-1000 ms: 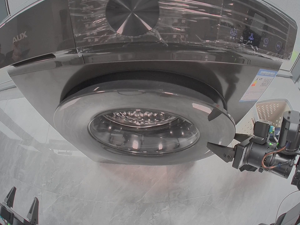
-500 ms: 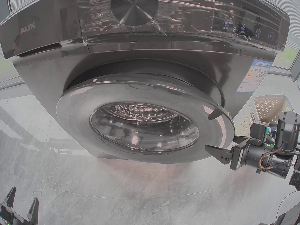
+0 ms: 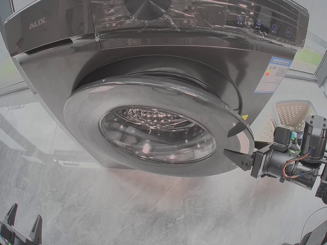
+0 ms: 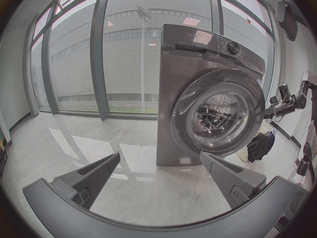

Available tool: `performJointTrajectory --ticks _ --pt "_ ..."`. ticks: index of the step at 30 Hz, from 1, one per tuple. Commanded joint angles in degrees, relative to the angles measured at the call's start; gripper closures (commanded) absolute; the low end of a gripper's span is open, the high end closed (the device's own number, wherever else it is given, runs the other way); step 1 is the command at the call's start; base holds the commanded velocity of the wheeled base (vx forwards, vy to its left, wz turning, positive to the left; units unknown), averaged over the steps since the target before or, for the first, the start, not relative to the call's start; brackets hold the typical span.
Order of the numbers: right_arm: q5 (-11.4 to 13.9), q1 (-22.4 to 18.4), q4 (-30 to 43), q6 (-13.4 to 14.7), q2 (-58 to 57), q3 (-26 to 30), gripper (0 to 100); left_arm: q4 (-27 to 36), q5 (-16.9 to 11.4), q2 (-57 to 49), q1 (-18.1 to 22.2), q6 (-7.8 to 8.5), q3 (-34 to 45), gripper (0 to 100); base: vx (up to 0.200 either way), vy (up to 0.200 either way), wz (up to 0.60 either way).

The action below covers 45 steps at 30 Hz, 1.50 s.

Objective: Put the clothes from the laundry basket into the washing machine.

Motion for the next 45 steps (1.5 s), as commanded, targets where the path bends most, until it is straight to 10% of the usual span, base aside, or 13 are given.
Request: performJointTrajectory --ticks 1,32,45 --pt "0.2 0.6 0.0 0.1 1.5 0.6 0 0.0 0.0 -0.5 0.0 -0.04 0.9 0 -0.2 0.0 0.0" --pt "1.1 6.1 0.0 0.6 0.6 5.6 0 0.0 0.0 -0.5 0.0 -0.04 0.9 0 -0.065 0.0 0.0" --pt "1.2 -2.4 2.2 -3.0 -4.0 18.6 0 0.0 0.0 -0.5 0.0 -0.04 0.9 0 0.0 0.0 0.0"
